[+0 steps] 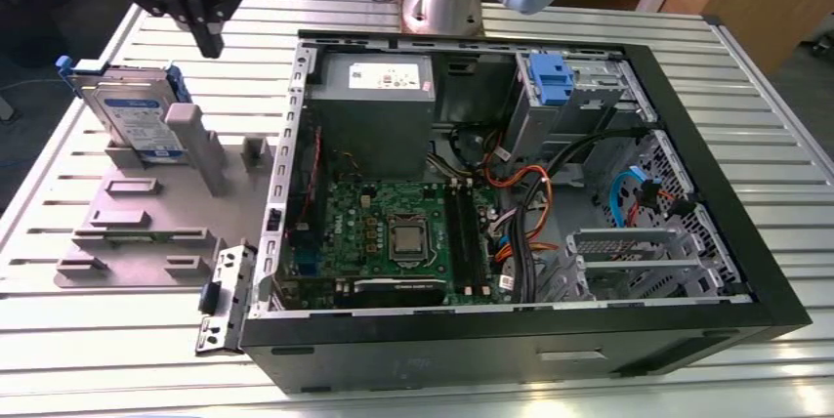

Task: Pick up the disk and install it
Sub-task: 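Reach for the disk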

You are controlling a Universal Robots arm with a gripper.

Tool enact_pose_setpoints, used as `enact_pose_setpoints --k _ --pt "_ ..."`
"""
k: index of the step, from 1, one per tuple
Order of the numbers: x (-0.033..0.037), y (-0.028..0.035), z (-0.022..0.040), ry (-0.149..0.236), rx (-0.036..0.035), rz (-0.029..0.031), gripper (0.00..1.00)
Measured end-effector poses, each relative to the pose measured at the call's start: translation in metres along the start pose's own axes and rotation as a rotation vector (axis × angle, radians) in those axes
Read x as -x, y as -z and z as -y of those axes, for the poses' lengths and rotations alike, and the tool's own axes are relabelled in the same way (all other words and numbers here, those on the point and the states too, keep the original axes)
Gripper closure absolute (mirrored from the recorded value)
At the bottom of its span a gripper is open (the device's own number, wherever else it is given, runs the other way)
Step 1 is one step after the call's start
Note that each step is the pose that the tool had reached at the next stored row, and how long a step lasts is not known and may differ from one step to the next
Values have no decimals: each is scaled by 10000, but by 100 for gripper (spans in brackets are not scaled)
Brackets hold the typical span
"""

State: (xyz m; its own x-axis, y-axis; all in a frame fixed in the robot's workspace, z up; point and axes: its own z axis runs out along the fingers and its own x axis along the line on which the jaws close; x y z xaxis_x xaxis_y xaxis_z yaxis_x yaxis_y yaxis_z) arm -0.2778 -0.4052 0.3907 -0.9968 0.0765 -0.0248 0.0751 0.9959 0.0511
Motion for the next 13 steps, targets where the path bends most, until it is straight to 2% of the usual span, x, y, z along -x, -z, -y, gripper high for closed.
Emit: enact_pose_setpoints --k 9,13 --pt "-147 2 13 1 0 0 89" --pt "-153 1 14 2 0 0 89"
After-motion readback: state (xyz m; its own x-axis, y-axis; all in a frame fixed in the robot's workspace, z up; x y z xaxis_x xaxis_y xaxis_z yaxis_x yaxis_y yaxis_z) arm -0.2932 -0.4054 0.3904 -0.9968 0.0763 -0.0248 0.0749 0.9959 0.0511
